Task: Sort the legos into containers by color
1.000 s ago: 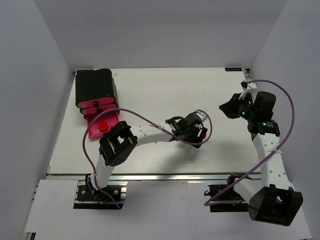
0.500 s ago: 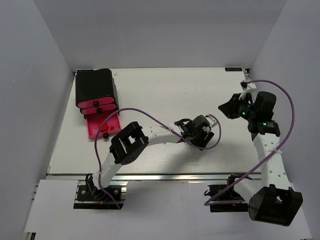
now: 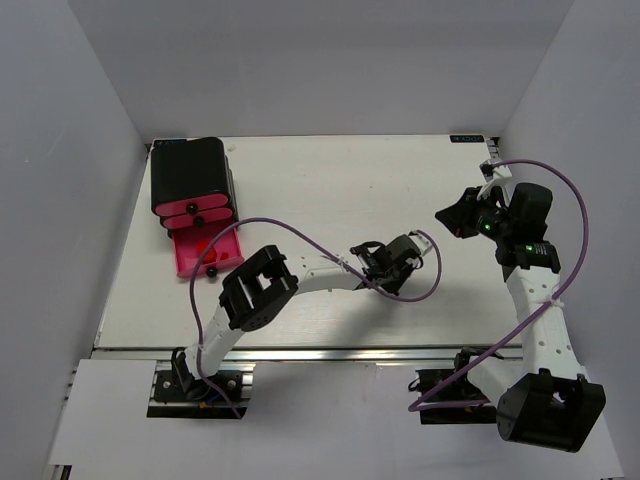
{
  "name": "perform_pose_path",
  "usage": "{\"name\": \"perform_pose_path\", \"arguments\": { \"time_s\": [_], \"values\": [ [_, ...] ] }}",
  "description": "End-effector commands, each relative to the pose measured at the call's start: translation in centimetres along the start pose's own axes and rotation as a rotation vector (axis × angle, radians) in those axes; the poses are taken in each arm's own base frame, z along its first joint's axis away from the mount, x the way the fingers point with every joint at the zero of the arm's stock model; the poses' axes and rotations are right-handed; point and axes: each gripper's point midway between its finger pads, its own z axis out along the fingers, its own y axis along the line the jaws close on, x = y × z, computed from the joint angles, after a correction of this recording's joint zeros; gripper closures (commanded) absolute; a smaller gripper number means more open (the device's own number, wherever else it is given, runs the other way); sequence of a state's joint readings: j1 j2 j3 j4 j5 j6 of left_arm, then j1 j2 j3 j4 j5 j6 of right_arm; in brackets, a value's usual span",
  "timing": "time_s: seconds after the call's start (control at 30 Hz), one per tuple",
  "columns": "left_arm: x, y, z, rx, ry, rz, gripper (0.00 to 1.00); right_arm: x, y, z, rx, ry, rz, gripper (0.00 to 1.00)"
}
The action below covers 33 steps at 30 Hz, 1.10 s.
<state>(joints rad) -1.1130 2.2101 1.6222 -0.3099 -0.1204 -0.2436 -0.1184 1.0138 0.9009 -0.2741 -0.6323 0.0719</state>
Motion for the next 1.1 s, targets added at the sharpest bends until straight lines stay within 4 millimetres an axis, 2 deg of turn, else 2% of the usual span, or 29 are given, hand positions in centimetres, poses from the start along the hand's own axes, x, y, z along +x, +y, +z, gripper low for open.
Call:
{"name": "perform_pose_path", "arguments": {
  "time_s": [0.0, 0.03, 0.1, 0.13, 0.17, 0.2, 0.23, 0.27, 0.3, 0.33, 0.43, 0.47, 0.53, 0.57, 0.6, 0.73, 0.83, 0.97, 1.03, 1.07],
  "values": [
    [1.4, 1.4, -1.8, -0.082, 0.043, -0.005, 0.95, -0.6, 0.2, 0.0, -0.017, -0.021, -0.026, 0.88],
    [2.0, 1.9, -2.3, -0.104, 0.055, -0.012, 0.99, -0.5, 0.2, 0.0, -0.022, -0.019, -0.027, 0.87],
    [2.1, 3.9, -3.5, -0.166, 0.039, -0.066, 1.0, -0.4, 0.4, 0.0, -0.038, -0.015, -0.033, 0.63],
    [0.4, 4.4, -5.6, -0.169, -0.021, -0.099, 1.0, -0.3, 0.6, 0.0, -0.049, -0.01, -0.033, 0.55],
    [2.0, 5.8, -6.4, -0.206, -0.005, -0.131, 1.0, -0.2, 0.7, 0.0, -0.058, -0.007, -0.033, 0.46],
    [1.6, 7.3, -7.8, -0.262, -0.043, -0.149, 1.0, -0.3, 0.8, 0.0, -0.066, -0.008, -0.035, 0.44],
    [-0.3, 8.2, -10.6, -0.278, -0.115, -0.181, 1.0, -0.2, 0.9, 0.0, -0.069, -0.006, -0.036, 0.44],
    [0.7, 9.3, -11.7, -0.305, -0.115, -0.202, 1.0, -0.1, 0.9, 0.1, -0.071, -0.003, -0.035, 0.44],
    [0.4, 10.4, -13.1, -0.34, -0.14, -0.226, 1.0, 0.0, 1.0, 0.1, -0.077, 0.001, -0.032, 0.44],
    [-0.4, 12.1, -15.9, -0.379, -0.184, -0.267, 1.0, 0.1, 1.0, 0.2, -0.08, 0.003, -0.031, 0.44],
    [2.0, 16.9, -19.8, -0.548, -0.178, -0.331, 1.0, 0.5, 1.2, 0.4, -0.101, 0.016, -0.026, 0.43],
    [1.9, 19.5, -22.1, -0.605, -0.215, -0.398, 1.0, 0.8, 1.3, 0.4, -0.108, 0.025, -0.024, 0.39],
    [4.6, 22.7, -24.3, -0.715, -0.17, -0.437, 1.0, 1.2, 1.2, 0.6, -0.122, 0.04, -0.028, 0.37],
    [5.1, 25.0, -26.2, -0.772, -0.185, -0.482, 1.0, 1.5, 1.3, 0.8, -0.131, 0.05, -0.028, 0.34],
    [6.3, 26.1, -26.9, -0.81, -0.159, -0.495, 1.0, 1.8, 1.5, 0.9, -0.147, 0.064, -0.016, 0.34],
    [8.9, 30.5, -29.5, -0.947, -0.119, -0.564, 1.0, 2.8, 1.7, 1.5, -0.181, 0.106, -0.049, 0.36],
    [10.6, 33.2, -29.8, -1.003, -0.086, -0.622, 1.0, 3.4, 1.8, 1.9, -0.19, 0.13, -0.057, 0.4],
    [11.9, 35.7, -28.6, -1.013, -0.042, -0.656, 1.0, 3.9, 2.0, 2.3, -0.195, 0.146, -0.081, 0.4],
    [12.6, 36.7, -27.8, -1.028, 0.005, -0.657, 0.91, 4.0, 1.9, 2.4, -0.19, 0.152, -0.09, 0.36],
    [12.4, 37.3, -27.8, -1.033, 0.004, -0.67, 0.81, 4.3, 2.1, 2.5, -0.198, 0.16, -0.1, 0.32]
  ]
}}
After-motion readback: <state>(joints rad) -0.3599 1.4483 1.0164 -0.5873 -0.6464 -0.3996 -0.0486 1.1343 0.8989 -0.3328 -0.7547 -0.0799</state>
